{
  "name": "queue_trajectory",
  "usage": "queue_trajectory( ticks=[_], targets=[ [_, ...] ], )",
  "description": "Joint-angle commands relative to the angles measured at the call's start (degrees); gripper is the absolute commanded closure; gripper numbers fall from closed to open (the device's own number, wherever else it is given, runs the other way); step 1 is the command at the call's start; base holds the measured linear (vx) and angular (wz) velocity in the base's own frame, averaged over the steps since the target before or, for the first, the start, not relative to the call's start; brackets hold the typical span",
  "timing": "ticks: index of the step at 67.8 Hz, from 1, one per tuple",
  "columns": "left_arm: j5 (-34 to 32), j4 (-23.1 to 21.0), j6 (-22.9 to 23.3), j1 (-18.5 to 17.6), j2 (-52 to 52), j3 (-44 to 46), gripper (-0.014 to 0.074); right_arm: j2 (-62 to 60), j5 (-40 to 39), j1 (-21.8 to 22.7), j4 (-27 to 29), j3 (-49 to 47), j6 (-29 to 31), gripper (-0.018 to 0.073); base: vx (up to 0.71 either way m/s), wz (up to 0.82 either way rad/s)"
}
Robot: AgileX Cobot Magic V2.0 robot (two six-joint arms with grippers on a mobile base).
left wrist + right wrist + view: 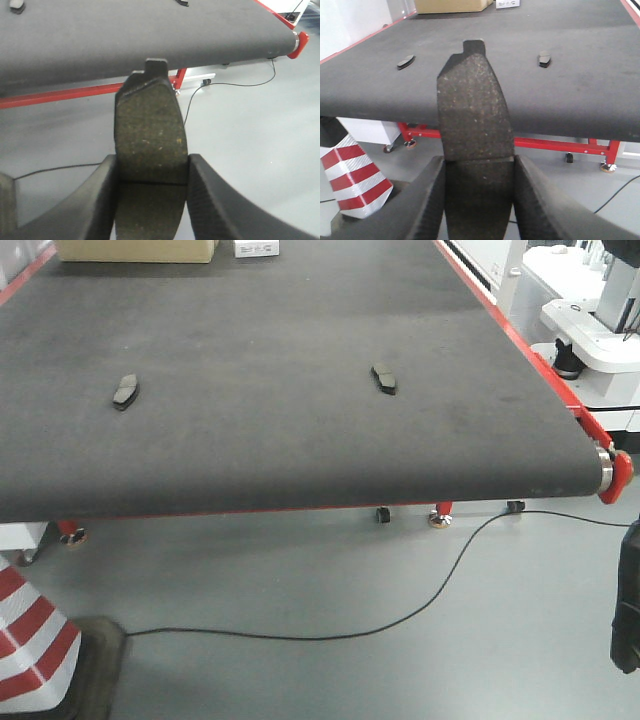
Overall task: Move and align brake pads A on conveyor
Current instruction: 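Position the base at the grey conveyor belt facing the placed pads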
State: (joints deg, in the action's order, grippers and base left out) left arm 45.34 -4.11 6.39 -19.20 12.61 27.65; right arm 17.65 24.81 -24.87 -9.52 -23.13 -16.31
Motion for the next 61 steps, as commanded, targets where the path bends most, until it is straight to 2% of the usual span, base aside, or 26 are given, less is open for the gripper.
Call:
queue_trajectory(
  ticks=[1,61],
  targets=[
    [-5.32,-0.51,0.49,-0.16,0.89,1.54,0.0603,0.38,-5.65,0.22,-0.75,-1.84,0.16,0.0564,0.19,-0.1],
    [-5.32,-0.51,0.49,-0.16,0.89,1.54,0.0603,0.38,-5.65,0.22,-0.75,-1.84,0.16,0.0564,0.33,0.08]
  ],
)
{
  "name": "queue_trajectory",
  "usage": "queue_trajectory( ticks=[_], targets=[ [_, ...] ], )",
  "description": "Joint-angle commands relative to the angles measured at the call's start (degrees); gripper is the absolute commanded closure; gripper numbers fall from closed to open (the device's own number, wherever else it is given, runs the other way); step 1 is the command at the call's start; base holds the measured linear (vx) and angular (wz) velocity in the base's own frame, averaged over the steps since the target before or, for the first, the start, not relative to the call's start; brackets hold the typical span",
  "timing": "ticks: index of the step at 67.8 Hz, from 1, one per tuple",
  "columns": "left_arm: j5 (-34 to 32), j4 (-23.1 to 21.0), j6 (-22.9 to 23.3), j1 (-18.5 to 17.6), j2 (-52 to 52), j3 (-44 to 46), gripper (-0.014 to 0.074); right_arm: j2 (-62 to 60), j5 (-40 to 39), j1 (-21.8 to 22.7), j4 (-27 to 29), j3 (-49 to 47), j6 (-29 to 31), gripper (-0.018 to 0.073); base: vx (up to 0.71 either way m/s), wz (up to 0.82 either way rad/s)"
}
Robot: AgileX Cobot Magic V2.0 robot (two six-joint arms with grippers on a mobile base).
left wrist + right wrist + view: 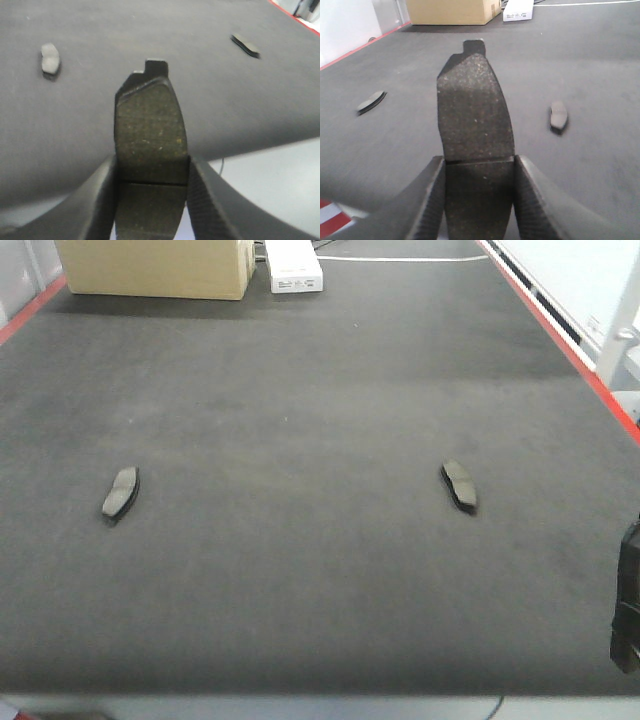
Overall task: Move and align brake pads A on conveyor
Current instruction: 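Position the base at the grey conveyor belt facing the placed pads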
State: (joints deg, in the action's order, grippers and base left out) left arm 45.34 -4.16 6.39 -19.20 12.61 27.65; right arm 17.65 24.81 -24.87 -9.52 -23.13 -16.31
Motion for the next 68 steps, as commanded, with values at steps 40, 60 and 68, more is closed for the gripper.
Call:
queue_trajectory(
  ticks=[40,60,68],
  targets=[
    [-5.32,-0.45,0.49,-0.16,0.89,1.54,0.0603,0.38,-5.65,0.22,-0.75,-1.84,0.16,0.0564,0.28,0.03],
    [-5.32,-0.45,0.49,-0.16,0.89,1.54,0.0603,0.38,-5.65,0.22,-0.75,-1.84,0.16,0.0564,0.13,0.02],
    [-5.32,-0.45,0.49,-0.16,0.89,1.54,0.0603,0.38,-5.65,0.22,-0.75,-1.84,0.16,0.0564,0.06,0.02]
  ],
)
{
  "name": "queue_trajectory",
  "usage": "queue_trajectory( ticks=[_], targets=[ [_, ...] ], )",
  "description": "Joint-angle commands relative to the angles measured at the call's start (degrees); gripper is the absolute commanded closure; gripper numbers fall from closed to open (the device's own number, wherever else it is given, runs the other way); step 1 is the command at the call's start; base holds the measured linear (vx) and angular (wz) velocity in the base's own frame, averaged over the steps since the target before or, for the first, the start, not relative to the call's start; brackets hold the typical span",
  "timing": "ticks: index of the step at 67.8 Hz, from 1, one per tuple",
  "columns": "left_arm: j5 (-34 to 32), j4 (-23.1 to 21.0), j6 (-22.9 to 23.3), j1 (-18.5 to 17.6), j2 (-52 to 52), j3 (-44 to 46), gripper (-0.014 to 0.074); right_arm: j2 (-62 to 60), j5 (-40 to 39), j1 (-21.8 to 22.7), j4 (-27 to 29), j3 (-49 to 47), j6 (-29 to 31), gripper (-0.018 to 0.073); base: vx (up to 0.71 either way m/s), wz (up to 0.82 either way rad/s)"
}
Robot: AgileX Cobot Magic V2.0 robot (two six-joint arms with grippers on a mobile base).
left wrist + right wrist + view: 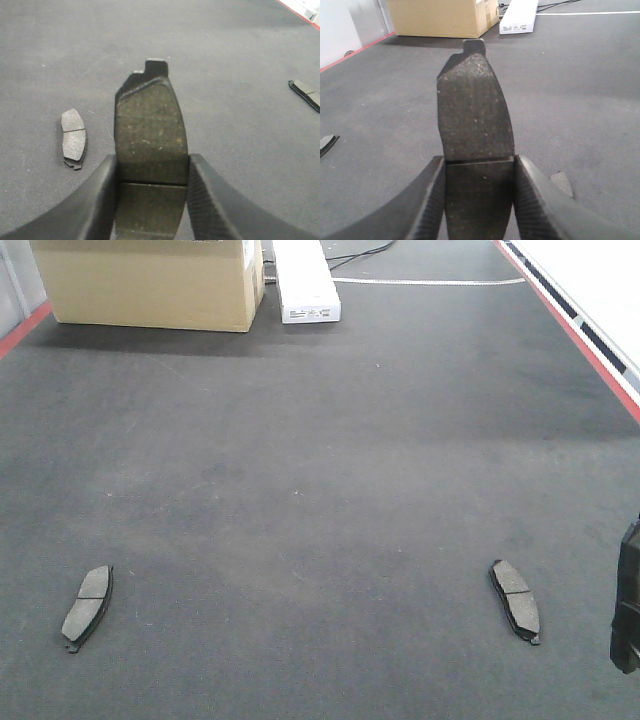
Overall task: Move and align brake pads A on conveyor
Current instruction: 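Position the base at the grey conveyor belt facing the placed pads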
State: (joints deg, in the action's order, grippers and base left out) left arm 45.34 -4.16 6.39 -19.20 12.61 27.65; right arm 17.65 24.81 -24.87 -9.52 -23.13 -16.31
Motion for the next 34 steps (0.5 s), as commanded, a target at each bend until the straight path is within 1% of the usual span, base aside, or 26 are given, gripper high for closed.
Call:
queue_trajectory(
  ticks=[1,34],
  targets=[
    [-5.32,-0.45,0.49,-0.16,0.89,1.54,0.0603,0.38,-5.65,0.22,-0.75,-1.84,0.16,0.0564,0.04,0.02],
    [-5.32,-0.4,0.49,-0.16,0.89,1.54,0.0603,0.38,-5.65,0.22,-0.75,-1.84,0.16,0.0564,0.01,0.0]
  ],
)
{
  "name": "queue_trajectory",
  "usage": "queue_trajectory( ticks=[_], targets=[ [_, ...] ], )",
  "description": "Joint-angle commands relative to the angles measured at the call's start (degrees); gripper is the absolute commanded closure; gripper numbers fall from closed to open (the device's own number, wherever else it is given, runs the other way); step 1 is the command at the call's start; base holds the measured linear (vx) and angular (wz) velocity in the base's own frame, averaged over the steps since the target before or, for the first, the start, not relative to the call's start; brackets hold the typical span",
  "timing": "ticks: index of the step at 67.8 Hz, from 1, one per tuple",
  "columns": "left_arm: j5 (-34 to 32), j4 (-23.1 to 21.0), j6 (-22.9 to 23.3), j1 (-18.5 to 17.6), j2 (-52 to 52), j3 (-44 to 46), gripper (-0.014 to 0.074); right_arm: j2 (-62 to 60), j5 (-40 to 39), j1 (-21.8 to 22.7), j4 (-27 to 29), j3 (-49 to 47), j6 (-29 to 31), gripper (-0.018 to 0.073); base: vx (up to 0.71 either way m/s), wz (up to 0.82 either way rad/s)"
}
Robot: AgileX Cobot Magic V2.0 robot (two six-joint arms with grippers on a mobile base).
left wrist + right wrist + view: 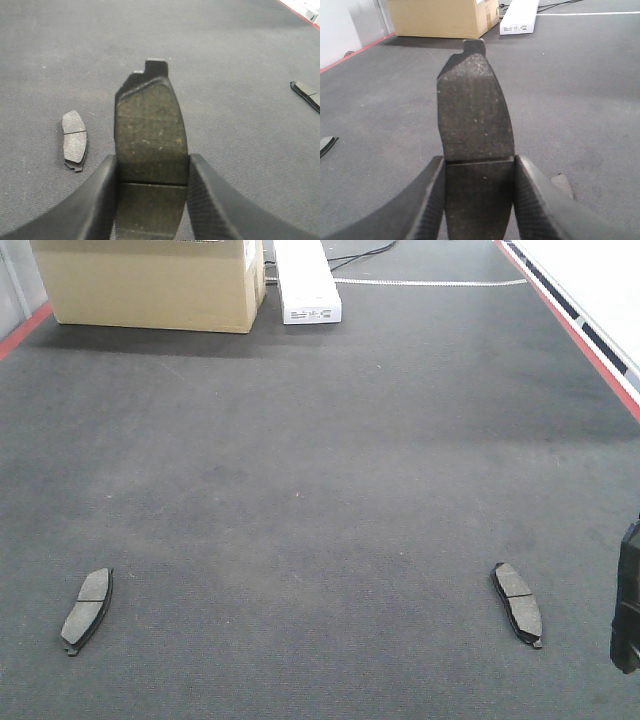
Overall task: Move and align brake pads A on conveyor
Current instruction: 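Position the base at the grey conveyor belt facing the placed pads, then lower the left gripper to the belt beside the pad nearest it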
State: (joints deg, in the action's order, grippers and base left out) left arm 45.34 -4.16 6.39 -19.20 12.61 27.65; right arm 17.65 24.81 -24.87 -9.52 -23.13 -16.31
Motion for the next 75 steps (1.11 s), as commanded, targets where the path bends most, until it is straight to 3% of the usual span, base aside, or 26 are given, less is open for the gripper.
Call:
queue_trajectory(
  ticks=[1,31,40,46,61,75],
  targets=[
    [-5.32,-0.4,0.49,-0.16,0.89,1.54,0.0603,0.38,-5.65,0.22,-0.75,-1.84,0.16,0.0564,0.0,0.0],
    [-6.47,-0.24,0.49,-0.16,0.89,1.54,0.0603,0.38,-5.65,0.22,-0.75,-1.84,0.16,0.0564,0.0,0.0],
    [-8.51,-0.46,2.52,-0.16,2.3,1.78,0.0603,0.38,-5.65,0.22,-0.75,-1.84,0.16,0.0564,0.0,0.0],
    [-8.92,-0.51,5.78,-0.16,7.72,3.15,0.06,0.38,-5.65,0.22,-0.75,-1.84,0.16,0.0564,0.0,0.0],
    [-8.94,-0.72,5.66,-0.16,28.92,9.94,0.0592,0.38,-5.65,0.22,-0.75,-1.84,0.16,0.0564,0.0,0.0],
    [-11.38,-6.08,0.69,-0.22,47.5,17.78,0.0589,0.38,-5.65,0.22,-0.75,-1.84,0.16,0.0564,0.0,0.0]
  ],
)
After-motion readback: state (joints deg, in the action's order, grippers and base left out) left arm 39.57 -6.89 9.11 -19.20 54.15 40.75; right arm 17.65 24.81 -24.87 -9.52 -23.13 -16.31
